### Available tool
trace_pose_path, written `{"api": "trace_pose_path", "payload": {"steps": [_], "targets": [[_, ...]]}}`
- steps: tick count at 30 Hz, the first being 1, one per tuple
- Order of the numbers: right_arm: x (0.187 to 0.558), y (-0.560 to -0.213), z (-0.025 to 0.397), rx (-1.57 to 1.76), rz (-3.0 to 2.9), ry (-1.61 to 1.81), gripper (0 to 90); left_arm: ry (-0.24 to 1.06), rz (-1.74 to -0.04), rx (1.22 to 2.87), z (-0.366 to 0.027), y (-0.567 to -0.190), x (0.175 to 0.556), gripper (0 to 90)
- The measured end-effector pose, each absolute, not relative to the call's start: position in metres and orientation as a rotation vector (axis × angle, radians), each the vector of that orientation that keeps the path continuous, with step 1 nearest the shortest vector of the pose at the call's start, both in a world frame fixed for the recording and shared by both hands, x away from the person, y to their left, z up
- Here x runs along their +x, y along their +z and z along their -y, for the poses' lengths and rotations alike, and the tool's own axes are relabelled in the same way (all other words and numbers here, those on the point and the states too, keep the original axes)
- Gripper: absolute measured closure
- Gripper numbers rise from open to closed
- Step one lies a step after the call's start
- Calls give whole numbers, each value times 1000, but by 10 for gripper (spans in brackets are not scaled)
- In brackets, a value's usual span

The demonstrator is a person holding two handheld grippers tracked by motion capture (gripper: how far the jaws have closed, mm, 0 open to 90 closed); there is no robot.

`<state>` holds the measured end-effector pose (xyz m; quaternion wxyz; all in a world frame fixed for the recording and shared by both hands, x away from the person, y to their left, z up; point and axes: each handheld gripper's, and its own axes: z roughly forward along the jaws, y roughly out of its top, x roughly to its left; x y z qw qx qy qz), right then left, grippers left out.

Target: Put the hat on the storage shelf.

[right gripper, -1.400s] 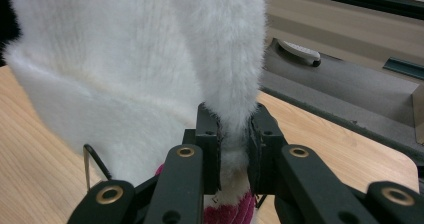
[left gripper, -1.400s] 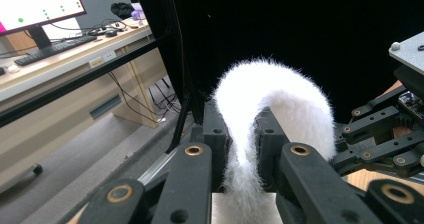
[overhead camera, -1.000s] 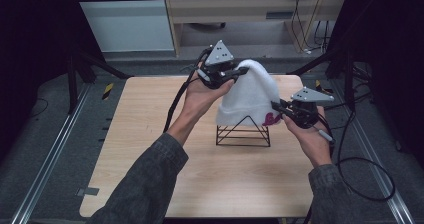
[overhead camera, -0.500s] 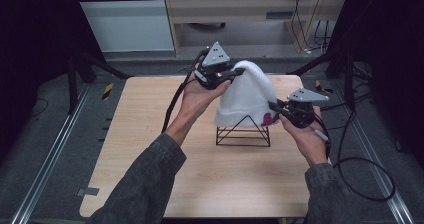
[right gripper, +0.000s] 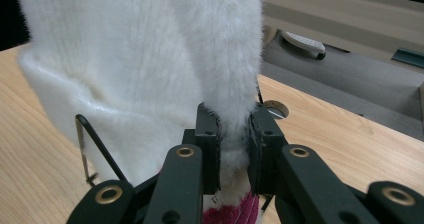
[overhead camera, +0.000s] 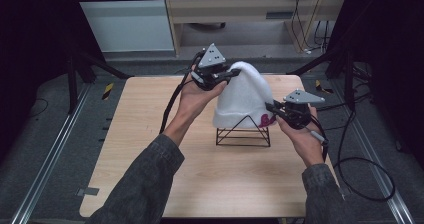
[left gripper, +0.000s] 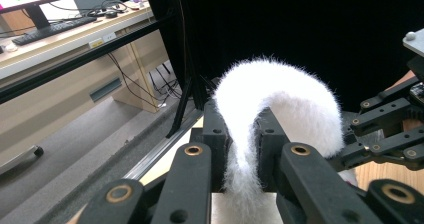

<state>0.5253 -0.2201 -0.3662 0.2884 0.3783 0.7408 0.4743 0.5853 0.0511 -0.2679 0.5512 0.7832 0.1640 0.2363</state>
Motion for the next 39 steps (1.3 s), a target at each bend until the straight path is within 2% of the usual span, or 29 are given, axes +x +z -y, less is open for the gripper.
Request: {"api": "trace_pose_path", "payload": {"steps": [25, 39], "targets": [[530, -368, 208, 997, -1926, 1280, 786, 606, -403, 1866, -61, -265, 593, 798], [517, -383, 209, 1001, -1951, 1254, 782, 579, -369, 1921, -56, -276, 578, 793]]}}
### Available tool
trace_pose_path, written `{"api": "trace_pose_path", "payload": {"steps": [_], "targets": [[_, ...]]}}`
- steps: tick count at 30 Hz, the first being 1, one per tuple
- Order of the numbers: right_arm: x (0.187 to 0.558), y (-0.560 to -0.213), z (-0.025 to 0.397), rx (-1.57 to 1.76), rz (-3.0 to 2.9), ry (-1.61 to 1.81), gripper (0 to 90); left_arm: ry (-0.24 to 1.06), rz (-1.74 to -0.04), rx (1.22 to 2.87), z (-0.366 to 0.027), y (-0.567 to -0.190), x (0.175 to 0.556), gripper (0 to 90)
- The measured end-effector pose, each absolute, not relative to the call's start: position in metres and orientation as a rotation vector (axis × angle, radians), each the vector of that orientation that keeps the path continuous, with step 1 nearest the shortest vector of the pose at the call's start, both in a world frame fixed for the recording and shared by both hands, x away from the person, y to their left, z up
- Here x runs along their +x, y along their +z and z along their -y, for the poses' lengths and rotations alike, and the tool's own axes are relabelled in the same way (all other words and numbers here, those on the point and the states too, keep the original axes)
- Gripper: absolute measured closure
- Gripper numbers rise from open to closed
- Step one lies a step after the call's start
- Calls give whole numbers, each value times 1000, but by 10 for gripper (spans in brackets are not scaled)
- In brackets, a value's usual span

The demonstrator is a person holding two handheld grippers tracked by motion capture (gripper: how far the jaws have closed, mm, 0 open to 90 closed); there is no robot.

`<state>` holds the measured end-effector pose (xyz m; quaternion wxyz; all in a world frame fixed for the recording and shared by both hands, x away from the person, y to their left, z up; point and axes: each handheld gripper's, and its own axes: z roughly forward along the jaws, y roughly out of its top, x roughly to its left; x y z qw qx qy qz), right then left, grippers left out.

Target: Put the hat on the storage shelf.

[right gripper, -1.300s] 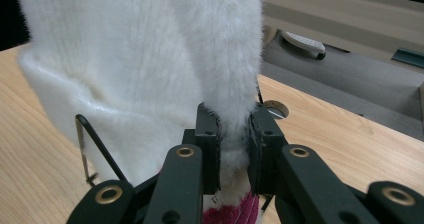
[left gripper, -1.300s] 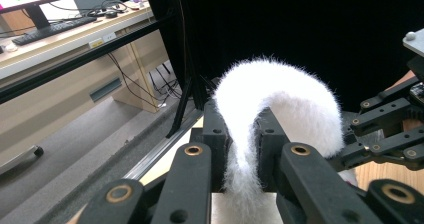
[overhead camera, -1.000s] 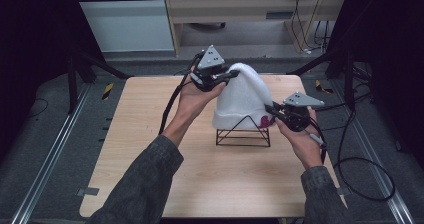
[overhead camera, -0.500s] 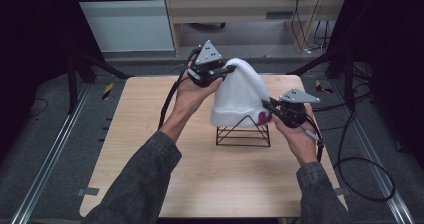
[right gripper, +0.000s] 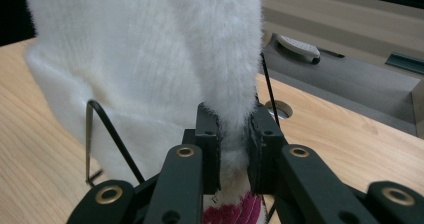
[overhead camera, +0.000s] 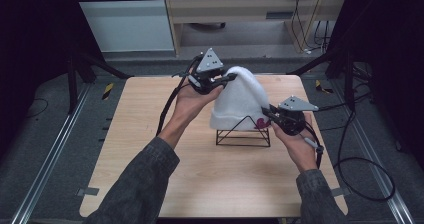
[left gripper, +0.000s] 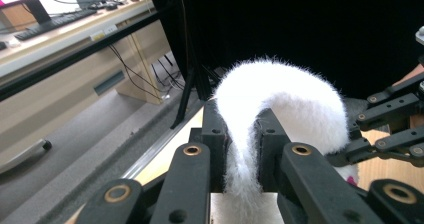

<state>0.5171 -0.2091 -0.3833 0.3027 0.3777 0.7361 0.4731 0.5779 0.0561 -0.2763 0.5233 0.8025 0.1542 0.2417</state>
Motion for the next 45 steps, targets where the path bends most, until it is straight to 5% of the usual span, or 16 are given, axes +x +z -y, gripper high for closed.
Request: {"api": "trace_pose_path", "payload": {"steps": [32, 45], "targets": [[506, -425, 226, 1090, -2014, 1179, 749, 497, -343, 2031, -37, -315, 568, 785], [485, -422, 238, 1130, -1966, 1187, 534, 448, -388, 2034, -42, -317, 565, 499]]}}
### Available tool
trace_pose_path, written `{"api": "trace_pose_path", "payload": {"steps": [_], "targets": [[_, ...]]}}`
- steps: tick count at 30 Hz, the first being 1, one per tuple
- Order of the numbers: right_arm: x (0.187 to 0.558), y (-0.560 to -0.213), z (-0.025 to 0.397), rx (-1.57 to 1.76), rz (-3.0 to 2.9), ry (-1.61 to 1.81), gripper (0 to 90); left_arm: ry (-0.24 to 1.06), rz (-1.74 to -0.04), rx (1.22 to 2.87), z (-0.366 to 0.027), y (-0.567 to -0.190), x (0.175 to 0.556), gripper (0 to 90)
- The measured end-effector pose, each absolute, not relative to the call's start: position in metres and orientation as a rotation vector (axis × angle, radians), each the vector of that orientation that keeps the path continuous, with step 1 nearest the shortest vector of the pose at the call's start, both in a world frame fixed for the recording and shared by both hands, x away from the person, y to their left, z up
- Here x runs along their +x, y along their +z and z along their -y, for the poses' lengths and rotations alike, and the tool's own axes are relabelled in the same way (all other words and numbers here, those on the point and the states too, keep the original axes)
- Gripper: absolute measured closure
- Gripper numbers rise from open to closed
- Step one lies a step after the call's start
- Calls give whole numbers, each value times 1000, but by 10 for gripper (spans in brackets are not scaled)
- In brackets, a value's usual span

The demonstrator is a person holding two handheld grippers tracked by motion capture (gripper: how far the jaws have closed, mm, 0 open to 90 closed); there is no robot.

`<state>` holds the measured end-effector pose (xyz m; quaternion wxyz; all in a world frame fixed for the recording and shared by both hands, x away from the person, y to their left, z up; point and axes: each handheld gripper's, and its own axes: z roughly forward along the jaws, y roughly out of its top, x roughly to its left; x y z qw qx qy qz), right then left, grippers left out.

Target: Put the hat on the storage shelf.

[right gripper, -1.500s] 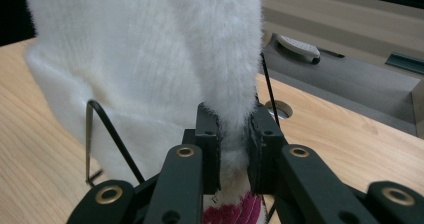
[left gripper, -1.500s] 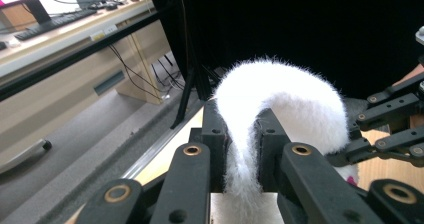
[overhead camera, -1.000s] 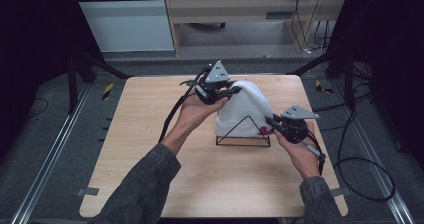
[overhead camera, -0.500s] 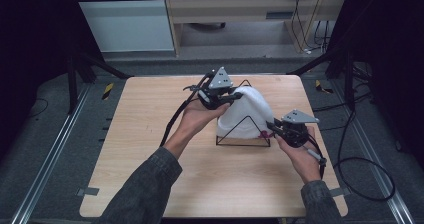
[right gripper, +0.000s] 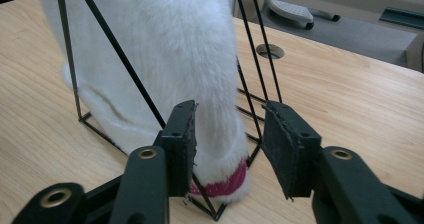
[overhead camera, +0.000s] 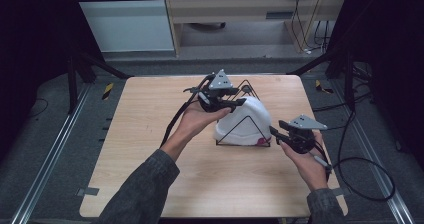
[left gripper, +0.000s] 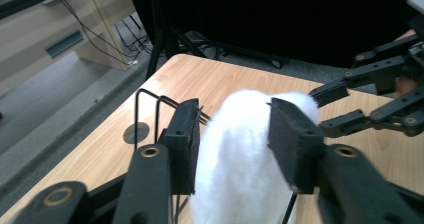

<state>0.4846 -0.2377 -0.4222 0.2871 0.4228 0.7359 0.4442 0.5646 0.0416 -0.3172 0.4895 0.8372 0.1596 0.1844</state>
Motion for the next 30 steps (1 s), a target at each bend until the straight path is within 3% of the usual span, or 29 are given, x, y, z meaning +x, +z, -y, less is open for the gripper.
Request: {"api": "trace_pose_path", "payload": {"steps": [1, 3, 9, 11, 16, 25, 30], "targets": [[480, -422, 240, 1144, -1952, 1199, 472, 463, -386, 2040, -46, -315, 561, 462], [478, -422, 240, 1148, -1947, 1199, 446, 471, -384, 2043, -48, -314, 559, 429], [455, -426, 239, 1174, -1923, 1184, 216, 475, -370, 2111, -61, -310, 540, 146], [454, -427, 239, 1174, -1921, 1185, 202, 476, -373, 2121, -63, -310, 536, 94], [436, -443, 233, 1179, -1961, 1157, 91, 491, -382, 2143, -77, -311, 516, 57], [428, -464, 231, 1205, -2012, 1147, 89, 529, -458, 2151, -105, -323, 493, 58], [429, -473, 233, 1228, -2012, 1118, 135, 557, -545, 2141, -129, -340, 486, 58]]}}
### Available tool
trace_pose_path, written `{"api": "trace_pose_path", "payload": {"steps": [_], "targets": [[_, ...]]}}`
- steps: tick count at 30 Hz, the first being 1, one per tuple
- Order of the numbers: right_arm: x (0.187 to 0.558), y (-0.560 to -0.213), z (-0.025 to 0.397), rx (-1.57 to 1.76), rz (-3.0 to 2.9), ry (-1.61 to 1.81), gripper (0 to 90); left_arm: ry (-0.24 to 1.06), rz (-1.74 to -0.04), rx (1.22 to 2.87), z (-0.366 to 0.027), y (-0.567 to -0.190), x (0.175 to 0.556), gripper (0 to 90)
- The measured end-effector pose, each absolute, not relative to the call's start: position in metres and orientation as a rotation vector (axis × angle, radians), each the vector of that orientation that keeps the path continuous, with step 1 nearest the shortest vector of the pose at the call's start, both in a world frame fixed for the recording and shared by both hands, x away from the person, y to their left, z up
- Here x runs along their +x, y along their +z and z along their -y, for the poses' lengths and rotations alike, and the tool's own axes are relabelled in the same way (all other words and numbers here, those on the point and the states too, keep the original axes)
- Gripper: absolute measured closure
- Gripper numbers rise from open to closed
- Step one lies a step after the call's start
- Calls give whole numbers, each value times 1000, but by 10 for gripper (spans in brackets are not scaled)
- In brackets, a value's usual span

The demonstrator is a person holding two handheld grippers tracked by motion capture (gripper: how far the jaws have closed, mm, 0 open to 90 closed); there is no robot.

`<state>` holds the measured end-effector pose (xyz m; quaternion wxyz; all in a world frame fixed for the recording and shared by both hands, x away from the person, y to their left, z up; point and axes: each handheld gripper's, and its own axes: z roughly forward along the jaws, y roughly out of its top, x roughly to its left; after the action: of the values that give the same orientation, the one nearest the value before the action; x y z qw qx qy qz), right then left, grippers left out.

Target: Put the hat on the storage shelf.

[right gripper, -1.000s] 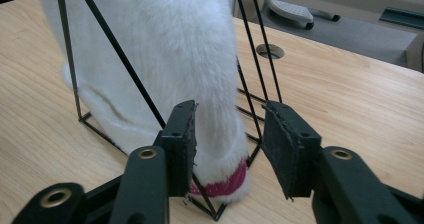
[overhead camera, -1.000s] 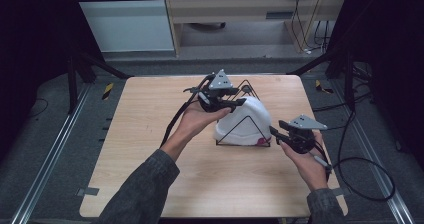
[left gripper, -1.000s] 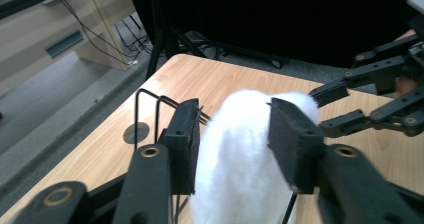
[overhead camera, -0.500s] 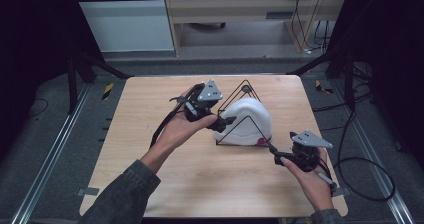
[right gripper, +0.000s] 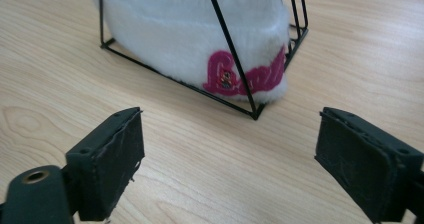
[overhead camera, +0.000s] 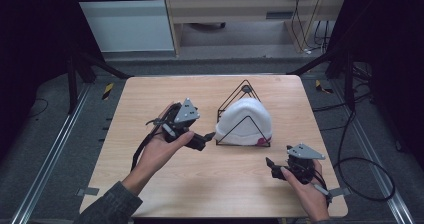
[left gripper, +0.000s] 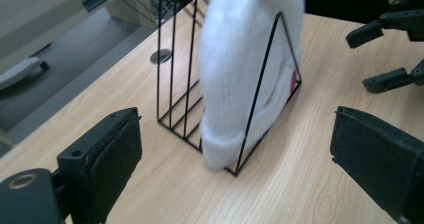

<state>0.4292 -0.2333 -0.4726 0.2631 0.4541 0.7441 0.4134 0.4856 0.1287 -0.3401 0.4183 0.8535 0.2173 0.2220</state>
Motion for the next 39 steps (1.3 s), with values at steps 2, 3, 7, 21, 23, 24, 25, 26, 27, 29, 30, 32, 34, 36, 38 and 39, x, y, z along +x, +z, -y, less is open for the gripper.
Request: {"api": "trace_pose_path", "payload": {"steps": [2, 3, 7, 21, 23, 24, 25, 26, 27, 29, 30, 32, 34, 36, 38, 39], "targets": [[429, -475, 235, 1236, -2013, 1108, 146, 543, -576, 2123, -137, -348, 485, 57], [429, -475, 236, 1235, -2014, 1106, 147, 540, -593, 2123, -144, -353, 485, 57], [428, -478, 240, 1242, -2019, 1095, 150, 555, -642, 2149, -166, -373, 483, 55], [430, -485, 238, 1232, -2061, 1033, 152, 513, -875, 2125, -246, -438, 478, 55], [430, -486, 238, 1231, -2064, 1031, 153, 510, -898, 2123, -254, -443, 477, 56], [431, -487, 238, 1233, -2067, 1028, 153, 505, -918, 2119, -260, -448, 476, 56], [431, -487, 238, 1233, -2067, 1028, 153, 499, -936, 2114, -266, -453, 476, 56], [431, -489, 238, 1240, -2073, 1031, 154, 492, -971, 2112, -277, -463, 475, 56], [431, -490, 238, 1240, -2076, 1030, 153, 489, -991, 2110, -282, -468, 474, 56], [432, -492, 239, 1246, -2077, 1028, 153, 492, -1003, 2113, -287, -472, 474, 56], [432, -492, 239, 1246, -2077, 1028, 153, 497, -1014, 2118, -291, -476, 473, 56], [434, -495, 239, 1259, -2079, 1028, 153, 506, -1036, 2122, -299, -482, 473, 56], [436, -497, 240, 1271, -2076, 1021, 153, 503, -1077, 2112, -310, -490, 473, 56], [438, -500, 241, 1280, -2077, 1014, 152, 503, -1096, 2095, -316, -494, 473, 55], [439, -501, 241, 1283, -2079, 1012, 151, 510, -1107, 2098, -319, -497, 473, 55], [441, -504, 241, 1292, -2082, 1003, 149, 515, -1119, 2106, -321, -500, 474, 55]]}}
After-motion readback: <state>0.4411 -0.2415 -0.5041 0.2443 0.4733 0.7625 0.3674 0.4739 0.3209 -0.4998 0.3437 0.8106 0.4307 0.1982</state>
